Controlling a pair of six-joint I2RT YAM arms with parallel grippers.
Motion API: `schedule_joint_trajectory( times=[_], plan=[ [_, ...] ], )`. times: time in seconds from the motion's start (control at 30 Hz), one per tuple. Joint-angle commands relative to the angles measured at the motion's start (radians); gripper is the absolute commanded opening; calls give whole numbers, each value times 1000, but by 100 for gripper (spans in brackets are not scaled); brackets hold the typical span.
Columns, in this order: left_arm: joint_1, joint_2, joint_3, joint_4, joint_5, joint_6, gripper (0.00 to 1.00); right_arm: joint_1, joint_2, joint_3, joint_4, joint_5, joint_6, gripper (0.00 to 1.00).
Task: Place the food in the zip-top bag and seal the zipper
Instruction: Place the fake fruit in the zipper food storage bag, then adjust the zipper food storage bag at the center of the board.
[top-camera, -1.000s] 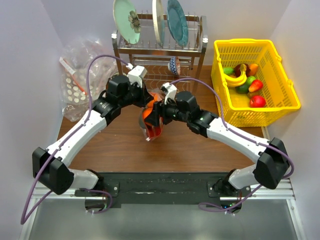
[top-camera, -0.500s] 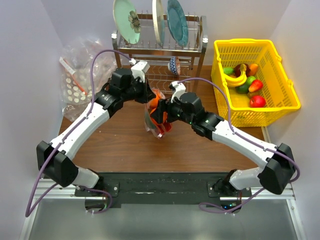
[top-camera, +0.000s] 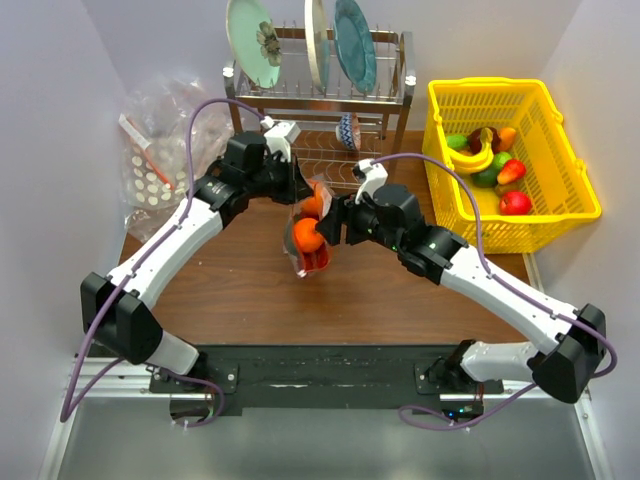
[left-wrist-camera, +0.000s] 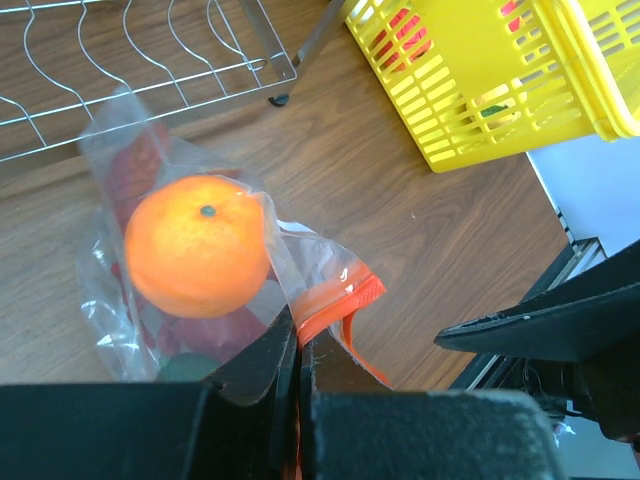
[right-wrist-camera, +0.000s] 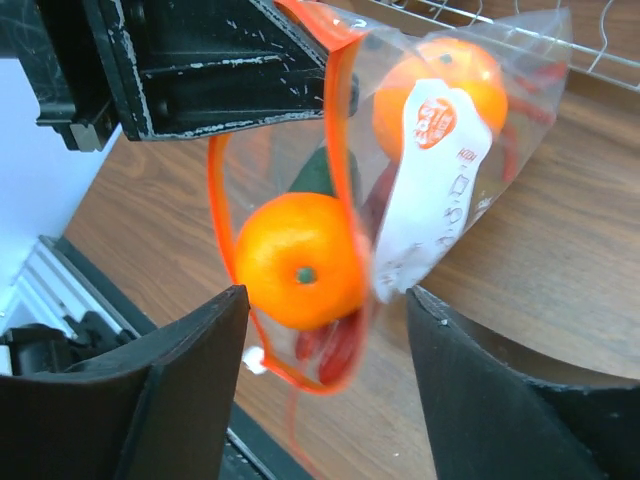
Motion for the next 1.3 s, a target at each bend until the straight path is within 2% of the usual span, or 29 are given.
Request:
schedule_joint_trajectory(
  times=[0.0, 0.07, 0.17, 0.37, 0.5, 0.63, 0.73, 0.8, 0.9, 0.93, 1.0, 1.03, 1.27],
  plan=[
    [8, -10, 49, 44, 33, -16, 5, -1, -27, 13, -18, 39, -15, 57],
    [8, -12, 49, 43, 30, -15, 5, -1, -13, 5, -18, 28, -17, 49],
    [8, -16, 51, 36, 30, -10, 5, -1, 22, -2, -20, -19, -18, 43],
    [8, -26, 49, 36, 24, -8, 5, -1, 50, -56, 18, -33, -1, 40],
    [8, -26, 52, 35, 25, -8, 5, 1, 76, -85, 26, -6, -3, 32],
    [8, -27, 52, 29, 21, -4, 5, -1, 69, -101, 49, -16, 0, 6],
    [8, -26, 52, 21, 15, 1, 6, -1, 53, -87, 49, -33, 13, 0],
    [8, -21, 52, 12, 12, 8, 11, -1, 42, -64, 40, -32, 25, 0],
    [8, -24, 55, 0, -2, 18, 26, 1, 21, -44, 41, -61, 52, 0],
    [8, -26, 55, -2, -7, 21, 34, -1, 18, -36, 28, -62, 57, 0],
    [8, -35, 51, -8, -17, 28, 40, -1, 33, -15, 6, -63, 69, 0],
    [8, -35, 51, -10, -24, 33, 46, -1, 39, -12, -10, -64, 75, 0],
    [8, -84, 60, -69, -118, 82, 68, -1, 70, -38, 22, -75, 137, 0]
  ],
)
